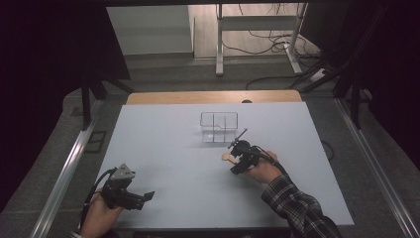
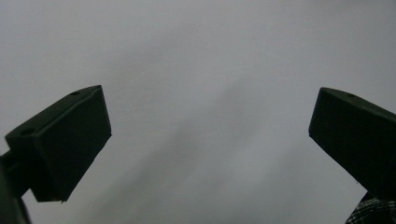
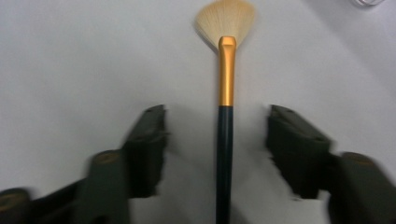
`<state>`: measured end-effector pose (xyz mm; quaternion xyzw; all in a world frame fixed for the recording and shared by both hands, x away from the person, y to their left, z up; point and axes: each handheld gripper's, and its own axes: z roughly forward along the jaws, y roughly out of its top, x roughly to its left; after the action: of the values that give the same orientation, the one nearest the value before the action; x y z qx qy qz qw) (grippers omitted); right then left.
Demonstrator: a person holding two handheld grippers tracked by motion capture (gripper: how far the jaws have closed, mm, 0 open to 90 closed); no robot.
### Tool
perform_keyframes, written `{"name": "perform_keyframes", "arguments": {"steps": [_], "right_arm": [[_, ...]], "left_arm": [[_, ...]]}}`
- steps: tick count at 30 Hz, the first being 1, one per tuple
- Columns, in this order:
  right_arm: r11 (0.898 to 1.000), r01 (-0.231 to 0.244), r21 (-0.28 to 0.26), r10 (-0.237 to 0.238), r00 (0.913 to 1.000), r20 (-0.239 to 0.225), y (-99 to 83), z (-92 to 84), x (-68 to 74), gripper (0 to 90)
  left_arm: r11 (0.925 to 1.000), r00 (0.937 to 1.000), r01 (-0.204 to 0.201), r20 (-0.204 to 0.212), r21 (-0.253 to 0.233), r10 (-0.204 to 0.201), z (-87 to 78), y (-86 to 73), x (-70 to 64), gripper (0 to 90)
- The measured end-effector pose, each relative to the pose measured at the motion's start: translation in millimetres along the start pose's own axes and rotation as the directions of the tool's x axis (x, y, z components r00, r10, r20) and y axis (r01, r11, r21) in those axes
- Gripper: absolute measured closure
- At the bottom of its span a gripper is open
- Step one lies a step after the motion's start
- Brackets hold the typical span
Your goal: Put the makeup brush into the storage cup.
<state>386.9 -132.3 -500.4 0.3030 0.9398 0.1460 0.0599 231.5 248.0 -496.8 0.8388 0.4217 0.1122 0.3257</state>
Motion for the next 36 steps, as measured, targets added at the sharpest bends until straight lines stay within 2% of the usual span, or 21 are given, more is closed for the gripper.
{"name": "perform_keyframes", "arguments": {"steps": [3,5,10,19,23,30,36], "right_arm": [[1.000,-0.014,0.012,0.015,0.9999,-0.005,0.6,-1.6,-1.6,68.9],[1.000,-0.006,0.026,0.006,1.0000,0.001,1.3,-2.4,-1.8,83.5],[0.999,-0.001,0.034,0.001,1.0000,0.006,2.0,-2.6,-1.2,83.8],[1.000,-0.008,0.011,0.008,1.0000,0.000,-1.1,-4.4,-2.0,83.8],[1.000,-0.016,-0.009,0.016,0.9999,-0.004,-1.6,-7.8,-2.5,83.8],[0.997,-0.033,-0.075,0.032,0.9994,-0.012,-2.3,-20.1,-2.2,83.8],[0.993,-0.026,-0.119,0.025,0.9997,-0.006,-2.8,-27.5,-1.3,83.9]], "left_arm": [[1.0000,1.0000,0.000,-0.001,-0.001,0.000,0.1,-0.1,-0.2,0.0],[1.0000,1.0000,0.000,-0.002,-0.001,0.000,0.1,-0.2,-0.3,0.0],[1.0000,1.0000,0.001,-0.002,0.000,-0.001,-0.1,-0.4,-0.1,0.0],[1.0000,1.0000,0.001,-0.002,0.000,-0.001,0.0,-0.4,0.0,0.0],[1.0000,1.0000,0.000,-0.002,0.001,0.000,0.1,-0.5,-0.1,0.0],[1.0000,1.0000,0.003,-0.004,-0.001,-0.003,-0.2,-0.5,-0.1,0.0],[1.0000,1.0000,0.003,-0.003,0.000,-0.003,-0.1,-0.5,-0.1,0.0]]}}
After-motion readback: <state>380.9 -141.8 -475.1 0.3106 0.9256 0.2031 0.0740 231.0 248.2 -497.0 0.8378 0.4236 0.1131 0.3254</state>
